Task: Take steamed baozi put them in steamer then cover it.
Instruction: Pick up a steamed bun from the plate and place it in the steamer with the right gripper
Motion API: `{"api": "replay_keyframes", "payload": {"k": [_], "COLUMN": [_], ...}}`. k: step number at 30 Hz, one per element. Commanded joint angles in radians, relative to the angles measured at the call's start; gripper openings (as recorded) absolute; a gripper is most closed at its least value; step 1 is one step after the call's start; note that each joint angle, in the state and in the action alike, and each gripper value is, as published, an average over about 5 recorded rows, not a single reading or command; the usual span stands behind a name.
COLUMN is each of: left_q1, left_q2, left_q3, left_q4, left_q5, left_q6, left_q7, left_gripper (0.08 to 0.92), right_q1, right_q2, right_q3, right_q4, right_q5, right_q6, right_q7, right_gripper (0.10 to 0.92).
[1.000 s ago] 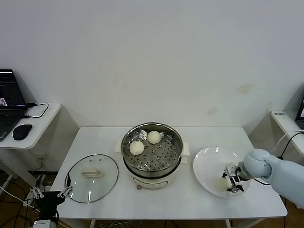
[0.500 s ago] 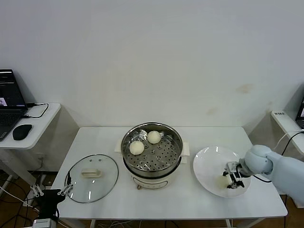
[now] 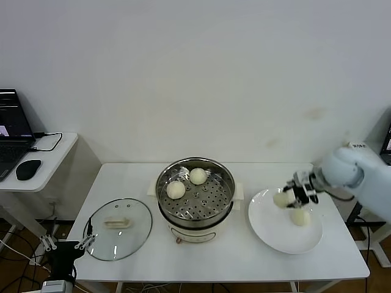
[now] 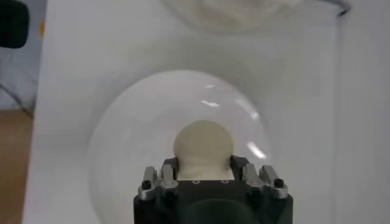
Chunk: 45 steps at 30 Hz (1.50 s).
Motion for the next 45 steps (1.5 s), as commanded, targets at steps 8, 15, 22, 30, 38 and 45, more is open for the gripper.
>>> {"api": "replay_keyframes", "payload": {"k": [8, 15, 22, 30, 38, 45], "left_q1": [0.007, 0.016, 0.007, -0.005, -0.005, -0.004], "left_q2": [-0.011, -0.019, -0.019, -0.020, -0.026, -0.032], "left_q3": [-0.007, -0.027, -0.053, -0.053, -0.051, -0.050], "left_q4": [-0.007, -0.023, -0.018, 0.000, 0.006, 0.006], "left_q5": [-0.003, -0.011, -0.025, -0.027, -0.026, -0.026], "left_q6": [-0.004, -0.005, -0.004, -0.004, -0.006, -0.007], "left_q7": [-0.003, -0.005, -0.005, -0.005, -0.007, -0.009], "left_gripper": [0.823, 0.823, 0.823, 0.823, 0.823, 0.823], "right_q1": [0.397, 0.321, 0.288, 0.258, 0.244, 0.251], "right_q2": [0.360, 0.517, 0.636, 0.686, 0.681, 0.669], "right_q3": [-0.272, -0.308, -0.354, -0.396, -0.415, -0.427], "right_q4": [0.043, 0.014, -0.057, -0.091, -0.063, -0.029], "right_q5": [0.236, 0.252, 0.118, -0.029, -0.121, -0.134], "right_q6": [-0.015, 0.057, 0.204, 0.358, 0.469, 0.510], "right_q7": [0.096, 0.136, 0.131, 0.094, 0.079, 0.063], "right_gripper": [0.543, 0.543, 0.543, 0.543, 0.543, 0.543]}}
